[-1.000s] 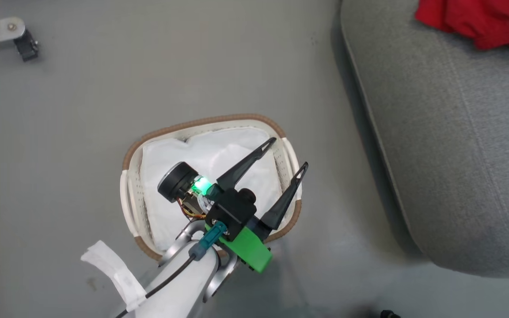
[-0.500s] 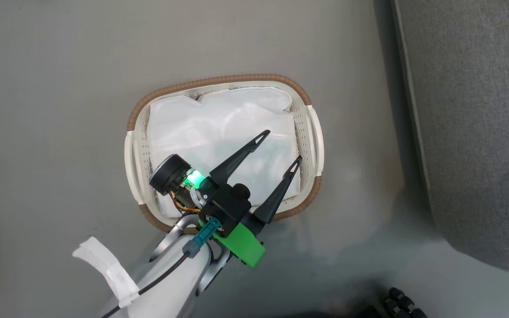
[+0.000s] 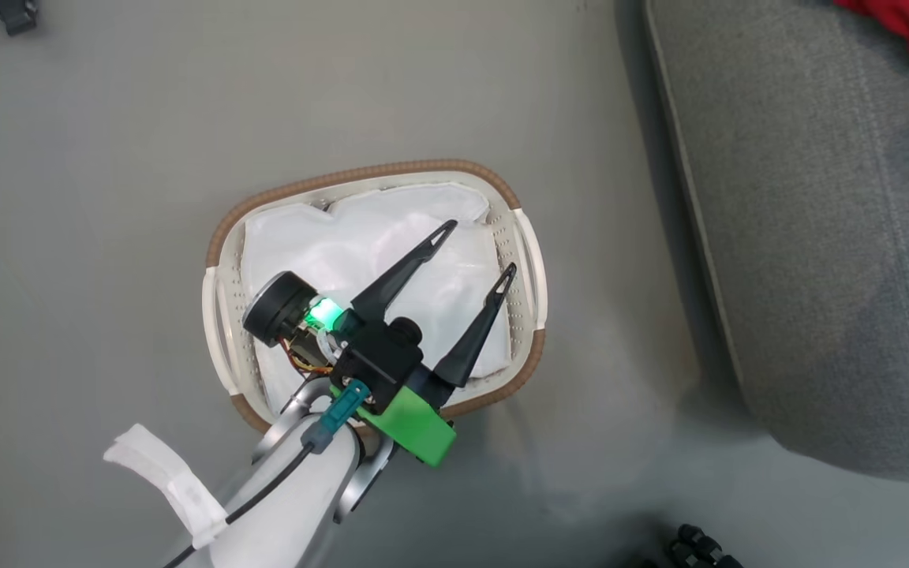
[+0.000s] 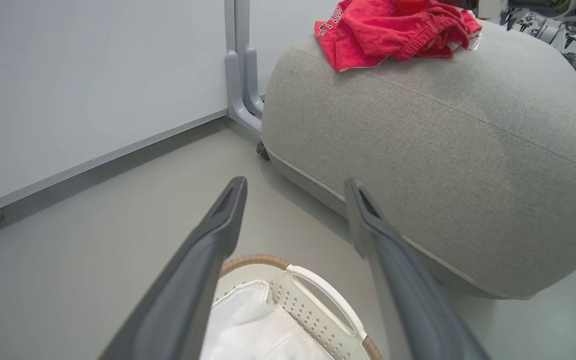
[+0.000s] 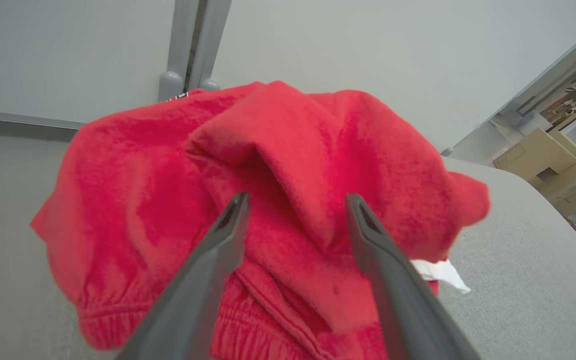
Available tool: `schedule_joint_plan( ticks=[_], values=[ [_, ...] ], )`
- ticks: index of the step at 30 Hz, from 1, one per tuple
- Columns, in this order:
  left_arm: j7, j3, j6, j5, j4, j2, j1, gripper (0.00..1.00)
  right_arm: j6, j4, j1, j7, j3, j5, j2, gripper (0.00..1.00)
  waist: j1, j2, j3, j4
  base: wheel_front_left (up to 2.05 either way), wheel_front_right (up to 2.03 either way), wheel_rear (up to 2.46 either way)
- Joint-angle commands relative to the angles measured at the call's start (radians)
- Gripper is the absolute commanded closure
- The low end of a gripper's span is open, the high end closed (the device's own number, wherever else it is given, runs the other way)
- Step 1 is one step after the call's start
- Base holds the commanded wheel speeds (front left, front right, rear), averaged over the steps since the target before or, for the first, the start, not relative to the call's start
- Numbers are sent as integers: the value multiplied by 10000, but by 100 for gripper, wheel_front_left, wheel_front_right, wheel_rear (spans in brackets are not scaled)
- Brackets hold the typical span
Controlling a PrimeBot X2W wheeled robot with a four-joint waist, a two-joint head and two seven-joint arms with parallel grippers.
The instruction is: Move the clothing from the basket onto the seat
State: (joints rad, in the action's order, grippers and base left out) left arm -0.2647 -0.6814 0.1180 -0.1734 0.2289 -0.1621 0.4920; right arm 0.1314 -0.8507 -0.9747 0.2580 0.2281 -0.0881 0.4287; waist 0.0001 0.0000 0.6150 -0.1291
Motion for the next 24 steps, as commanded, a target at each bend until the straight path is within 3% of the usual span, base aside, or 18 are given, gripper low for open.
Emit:
schedule_joint_plan(
  ticks=[1,9,24],
  values=[
    [7,91,-49,-63,-89,14,-158,0,-14,114,320,57,-95,115,-4,0,-1,0,-392,-159,0,0,0],
    [8,645,-127,-395,26,243,-390,0,-14,706,1029,79,-565,568,-94,0,-1,0,-1557,-7,0,0,0],
    [7,2506,-327,-917,924,792,-1418,0,-14,1318,1752,83,-1843,1352,-516,0,-1,0,-3962,1132,0,0,0]
  ],
)
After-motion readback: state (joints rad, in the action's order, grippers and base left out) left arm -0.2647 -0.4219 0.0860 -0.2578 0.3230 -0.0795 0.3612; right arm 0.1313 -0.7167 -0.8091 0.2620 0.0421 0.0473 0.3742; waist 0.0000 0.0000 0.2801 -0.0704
